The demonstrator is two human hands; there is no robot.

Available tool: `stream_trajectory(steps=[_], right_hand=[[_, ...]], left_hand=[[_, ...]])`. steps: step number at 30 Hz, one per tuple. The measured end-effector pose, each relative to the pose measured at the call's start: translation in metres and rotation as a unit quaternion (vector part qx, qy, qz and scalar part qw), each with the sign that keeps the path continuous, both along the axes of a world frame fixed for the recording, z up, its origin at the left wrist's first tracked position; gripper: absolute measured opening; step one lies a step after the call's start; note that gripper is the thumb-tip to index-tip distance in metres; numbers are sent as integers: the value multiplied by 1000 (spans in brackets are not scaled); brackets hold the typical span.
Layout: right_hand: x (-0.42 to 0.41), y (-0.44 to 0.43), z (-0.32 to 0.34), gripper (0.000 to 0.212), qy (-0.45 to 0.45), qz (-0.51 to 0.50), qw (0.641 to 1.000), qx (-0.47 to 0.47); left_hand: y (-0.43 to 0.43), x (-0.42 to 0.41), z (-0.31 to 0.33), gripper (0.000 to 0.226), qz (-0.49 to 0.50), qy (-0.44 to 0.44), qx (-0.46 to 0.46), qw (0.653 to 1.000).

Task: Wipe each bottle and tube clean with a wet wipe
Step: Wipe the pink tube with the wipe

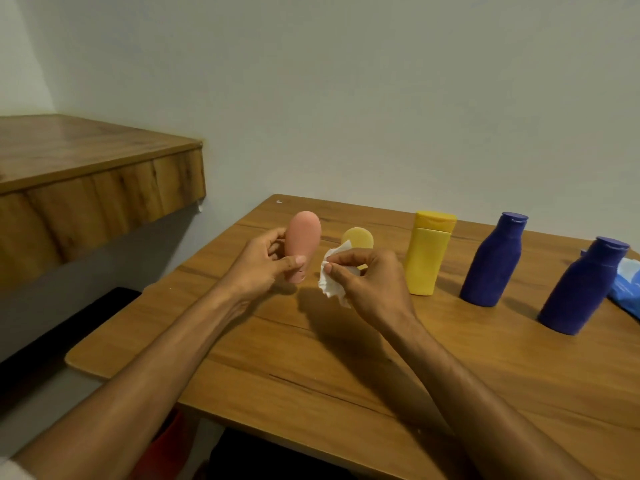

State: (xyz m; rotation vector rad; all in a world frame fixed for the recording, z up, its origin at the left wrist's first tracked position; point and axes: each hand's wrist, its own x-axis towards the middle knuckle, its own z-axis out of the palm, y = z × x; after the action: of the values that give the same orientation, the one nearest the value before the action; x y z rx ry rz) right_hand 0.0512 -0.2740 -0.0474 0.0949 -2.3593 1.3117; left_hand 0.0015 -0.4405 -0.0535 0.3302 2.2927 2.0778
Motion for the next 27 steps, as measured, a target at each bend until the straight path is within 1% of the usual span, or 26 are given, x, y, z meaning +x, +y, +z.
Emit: stream_trajectory(steps=[4, 8, 15, 21, 27], right_hand=[[2, -1, -3, 11, -12, 12, 999, 29], [3, -2, -5, 13, -22, 11, 999, 45], [4, -5, -6, 15, -40, 14, 997, 65], [6, -7, -5, 14, -48, 7, 996, 70], [7, -9, -4, 16, -62, 11, 995, 82]], left_hand=[[2, -9, -9, 44, -2, -10, -4, 1000], [0, -16, -14, 53, -5, -18, -16, 1000], [4, -21, -17, 56, -15, 0, -41, 999], [4, -23, -21, 64, -16, 19, -63, 998], [4, -27, -23, 68, -18, 19, -63, 998]])
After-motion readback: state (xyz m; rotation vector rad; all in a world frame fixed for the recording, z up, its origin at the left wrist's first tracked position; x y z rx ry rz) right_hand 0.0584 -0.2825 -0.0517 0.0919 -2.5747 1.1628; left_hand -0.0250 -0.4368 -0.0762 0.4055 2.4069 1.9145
